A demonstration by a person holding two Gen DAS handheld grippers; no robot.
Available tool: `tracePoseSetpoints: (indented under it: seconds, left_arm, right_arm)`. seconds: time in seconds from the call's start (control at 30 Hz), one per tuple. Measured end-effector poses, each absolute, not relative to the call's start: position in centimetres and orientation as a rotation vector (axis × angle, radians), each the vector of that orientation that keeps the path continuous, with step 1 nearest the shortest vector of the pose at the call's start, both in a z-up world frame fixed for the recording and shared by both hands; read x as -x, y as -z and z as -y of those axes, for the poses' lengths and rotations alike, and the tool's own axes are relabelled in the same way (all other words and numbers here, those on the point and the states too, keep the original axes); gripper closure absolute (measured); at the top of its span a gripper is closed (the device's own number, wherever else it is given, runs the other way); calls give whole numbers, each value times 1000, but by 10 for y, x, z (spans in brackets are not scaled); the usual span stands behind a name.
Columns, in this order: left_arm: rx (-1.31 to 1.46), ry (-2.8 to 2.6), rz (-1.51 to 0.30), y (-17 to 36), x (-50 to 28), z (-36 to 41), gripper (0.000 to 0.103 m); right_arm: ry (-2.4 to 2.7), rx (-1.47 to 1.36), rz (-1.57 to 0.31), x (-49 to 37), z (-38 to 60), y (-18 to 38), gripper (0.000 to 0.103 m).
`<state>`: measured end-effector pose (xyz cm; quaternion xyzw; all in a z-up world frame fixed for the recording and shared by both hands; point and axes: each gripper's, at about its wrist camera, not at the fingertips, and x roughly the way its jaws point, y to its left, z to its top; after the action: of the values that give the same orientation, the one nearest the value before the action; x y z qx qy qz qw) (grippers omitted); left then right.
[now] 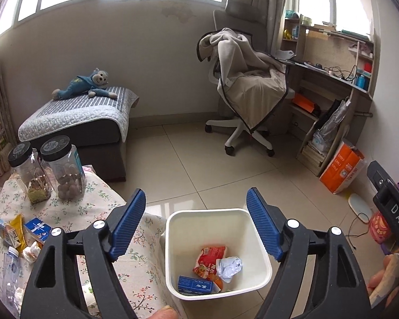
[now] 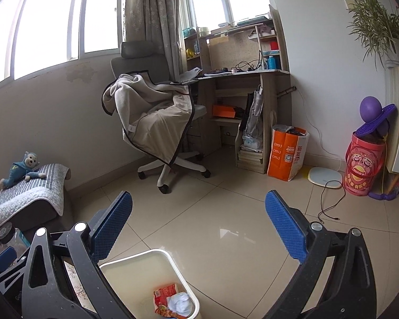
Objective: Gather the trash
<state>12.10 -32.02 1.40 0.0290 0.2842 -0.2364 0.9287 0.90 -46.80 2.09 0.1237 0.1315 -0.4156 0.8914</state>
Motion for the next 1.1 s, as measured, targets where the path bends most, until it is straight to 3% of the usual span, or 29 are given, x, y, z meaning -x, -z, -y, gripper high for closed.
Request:
tracePoseSetpoints:
  seconds: [0.27, 0.5, 1.1]
  left_arm:
    - [-69, 331, -479, -27, -113, 261, 15]
    - [-85, 231, -448, -27, -113, 202, 14]
    - [-91, -6, -576, -1, -143, 68, 13]
  right_arm:
    - [764, -158, -269, -26, 414, -25, 7]
    - [668, -103, -274, -46, 368, -25, 7]
    - [395, 62, -339, -98, 232, -8, 7]
